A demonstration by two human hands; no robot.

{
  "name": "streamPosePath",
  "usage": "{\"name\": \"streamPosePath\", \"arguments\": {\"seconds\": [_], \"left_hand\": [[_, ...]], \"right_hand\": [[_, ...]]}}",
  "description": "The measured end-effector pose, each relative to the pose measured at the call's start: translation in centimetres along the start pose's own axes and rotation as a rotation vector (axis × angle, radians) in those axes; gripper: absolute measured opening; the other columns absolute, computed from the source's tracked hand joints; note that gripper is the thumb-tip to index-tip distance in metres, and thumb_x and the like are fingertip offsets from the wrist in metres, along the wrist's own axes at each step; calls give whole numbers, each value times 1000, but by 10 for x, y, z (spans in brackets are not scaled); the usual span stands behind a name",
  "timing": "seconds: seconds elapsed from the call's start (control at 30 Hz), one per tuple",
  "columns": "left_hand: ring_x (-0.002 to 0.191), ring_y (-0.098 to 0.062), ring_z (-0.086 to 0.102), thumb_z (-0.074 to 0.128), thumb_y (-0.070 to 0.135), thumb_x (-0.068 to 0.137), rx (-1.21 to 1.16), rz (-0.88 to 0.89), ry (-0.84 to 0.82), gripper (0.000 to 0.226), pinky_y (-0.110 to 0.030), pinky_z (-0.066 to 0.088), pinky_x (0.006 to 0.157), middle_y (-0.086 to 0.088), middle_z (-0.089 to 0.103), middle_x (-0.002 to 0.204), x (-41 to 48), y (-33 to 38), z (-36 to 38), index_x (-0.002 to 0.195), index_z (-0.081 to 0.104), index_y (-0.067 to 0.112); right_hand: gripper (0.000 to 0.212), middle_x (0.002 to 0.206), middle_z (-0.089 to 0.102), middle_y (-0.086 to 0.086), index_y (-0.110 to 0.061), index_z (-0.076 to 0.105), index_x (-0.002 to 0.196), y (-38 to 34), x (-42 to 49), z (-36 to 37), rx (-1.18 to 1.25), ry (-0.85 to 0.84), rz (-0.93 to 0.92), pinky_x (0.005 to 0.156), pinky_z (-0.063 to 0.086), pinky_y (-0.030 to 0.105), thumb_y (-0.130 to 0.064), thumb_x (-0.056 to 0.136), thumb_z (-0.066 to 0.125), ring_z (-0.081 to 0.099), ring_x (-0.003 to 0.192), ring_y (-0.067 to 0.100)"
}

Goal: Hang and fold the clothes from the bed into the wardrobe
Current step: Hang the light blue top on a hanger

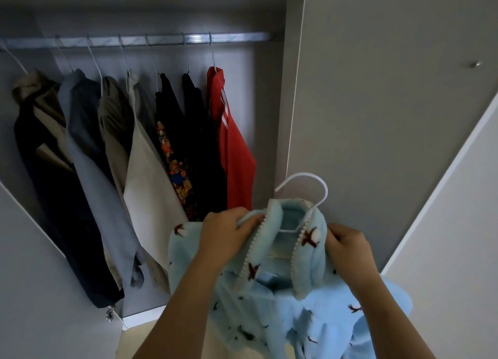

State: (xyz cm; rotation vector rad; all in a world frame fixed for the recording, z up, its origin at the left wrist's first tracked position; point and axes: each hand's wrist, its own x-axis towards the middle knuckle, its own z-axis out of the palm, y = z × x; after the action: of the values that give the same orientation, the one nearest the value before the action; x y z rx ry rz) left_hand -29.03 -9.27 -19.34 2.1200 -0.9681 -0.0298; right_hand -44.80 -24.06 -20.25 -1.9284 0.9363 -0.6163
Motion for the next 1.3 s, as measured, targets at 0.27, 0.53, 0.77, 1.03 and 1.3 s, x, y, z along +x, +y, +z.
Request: {"name": "streamPosePath", "arguments": {"seconds": [0.27, 0.53, 0.77, 1.03, 1.3], "left_hand": [[83, -18, 61, 53, 46, 88, -44, -103, 19, 18, -34, 45, 83, 3, 68, 82, 19, 24, 29, 81, 61, 31], [69, 0, 56, 52, 29, 91, -260, -323, 69, 16, -13, 43, 59, 14, 62, 77, 43, -5, 25, 77, 60, 33], [69, 10, 53, 54, 25, 91, -318, -294, 99, 24, -3, 36, 53, 20, 61, 78, 106, -26, 28, 71, 58, 39], [71, 12, 53, 55, 23, 90, -361, -199, 119, 25, -3, 37, 59, 21, 59, 76, 220, -51, 7, 70, 58, 38], [90, -18, 62, 60, 10, 85, -396, -89, 291, 13, -23, 46, 78, -2, 64, 97, 344, -78, -34, 87, 65, 21]], "right_hand": [[29, 72, 67, 20, 2, 64, 75, 1, 10, -23, 89, -76, 186, 56, 46, 30, -22, 87, 52, 58, 64, 23], [15, 75, 56, 10, -5, 56, 89, 8, 37, -19, 225, 136, 307, 60, 48, 35, -19, 91, 50, 53, 68, 23], [4, 83, 56, 5, -18, 50, 88, -14, 79, 9, 364, 197, 237, 66, 47, 34, -17, 91, 52, 55, 77, 20], [7, 80, 55, 7, -10, 53, 93, -56, 172, 67, 446, 243, 242, 60, 44, 30, -6, 90, 48, 52, 71, 19], [8, 73, 54, 8, -6, 54, 88, -117, 279, 117, 483, 300, 162, 54, 40, 29, -4, 88, 46, 50, 65, 20]]}}
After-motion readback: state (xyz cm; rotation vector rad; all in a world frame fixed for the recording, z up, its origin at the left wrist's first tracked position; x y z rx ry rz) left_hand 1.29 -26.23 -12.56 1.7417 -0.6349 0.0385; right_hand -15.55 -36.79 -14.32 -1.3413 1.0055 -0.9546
